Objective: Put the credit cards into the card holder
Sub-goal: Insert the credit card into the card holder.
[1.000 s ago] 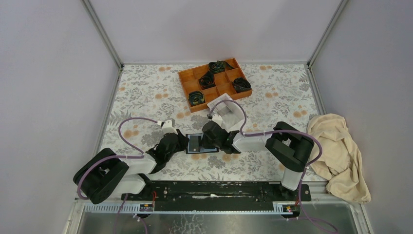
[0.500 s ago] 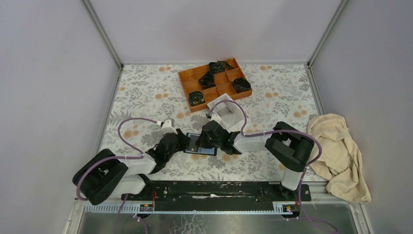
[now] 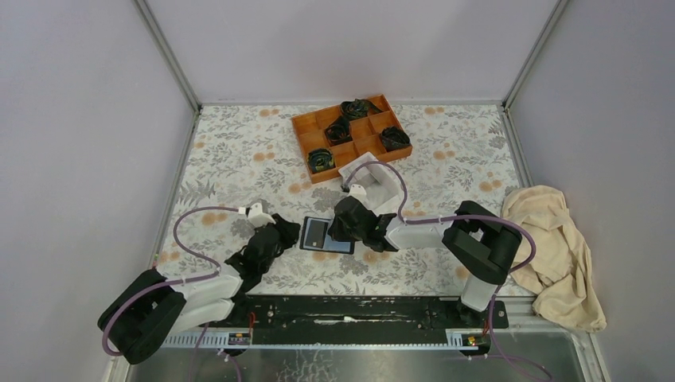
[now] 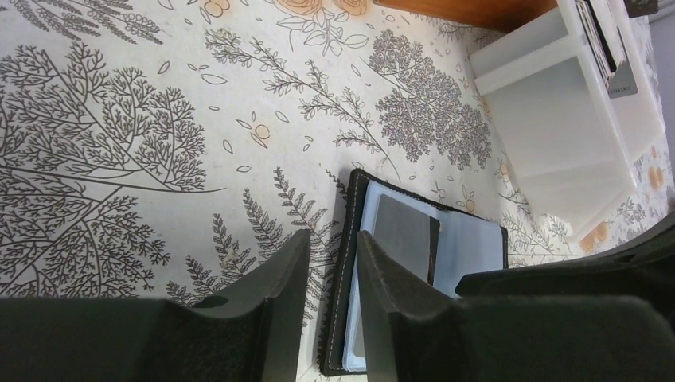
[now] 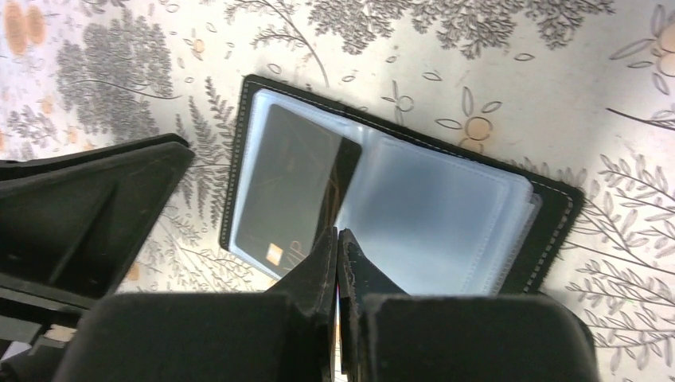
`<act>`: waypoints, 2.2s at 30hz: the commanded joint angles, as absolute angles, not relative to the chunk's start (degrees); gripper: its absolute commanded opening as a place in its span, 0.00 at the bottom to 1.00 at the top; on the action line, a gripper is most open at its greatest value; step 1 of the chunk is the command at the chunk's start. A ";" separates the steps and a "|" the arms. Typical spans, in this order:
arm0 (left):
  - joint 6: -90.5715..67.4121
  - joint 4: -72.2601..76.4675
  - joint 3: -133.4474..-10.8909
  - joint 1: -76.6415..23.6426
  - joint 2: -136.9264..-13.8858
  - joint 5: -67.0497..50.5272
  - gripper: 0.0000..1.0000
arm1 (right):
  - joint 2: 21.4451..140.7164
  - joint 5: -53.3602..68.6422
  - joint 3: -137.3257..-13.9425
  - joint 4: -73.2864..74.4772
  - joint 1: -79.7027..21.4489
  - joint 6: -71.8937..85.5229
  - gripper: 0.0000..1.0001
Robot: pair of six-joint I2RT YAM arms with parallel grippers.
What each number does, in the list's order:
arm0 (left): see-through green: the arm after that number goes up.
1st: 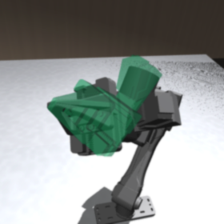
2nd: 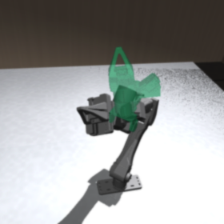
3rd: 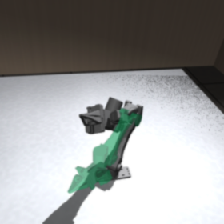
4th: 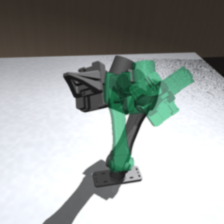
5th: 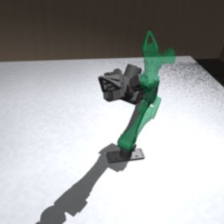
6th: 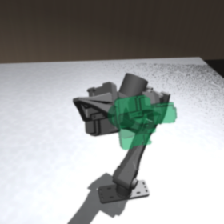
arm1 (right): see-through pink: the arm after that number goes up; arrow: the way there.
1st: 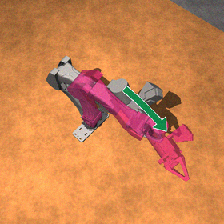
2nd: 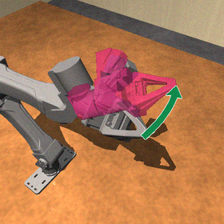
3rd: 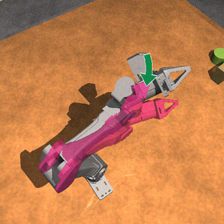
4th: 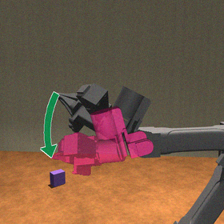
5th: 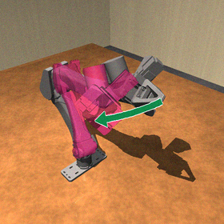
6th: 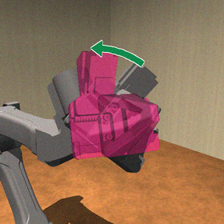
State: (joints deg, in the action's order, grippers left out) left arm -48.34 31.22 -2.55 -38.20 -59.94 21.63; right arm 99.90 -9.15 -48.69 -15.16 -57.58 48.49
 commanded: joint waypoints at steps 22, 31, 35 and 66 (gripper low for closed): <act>-50.04 33.26 -4.88 -39.25 -71.31 23.89 0.11 | 105.23 -14.07 -57.90 -4.32 -57.60 46.35 0.00; -49.48 36.06 -5.92 -41.42 -75.08 22.93 0.10 | 105.91 -12.29 -57.20 -7.87 -57.85 46.29 0.00; -49.49 36.71 -5.98 -41.91 -75.93 22.90 0.10 | 105.99 -11.27 -57.34 -9.40 -58.03 45.89 0.00; -50.78 18.22 -10.02 -42.21 -58.54 34.60 0.50 | 92.57 -22.11 -61.67 -0.51 -60.27 27.84 0.55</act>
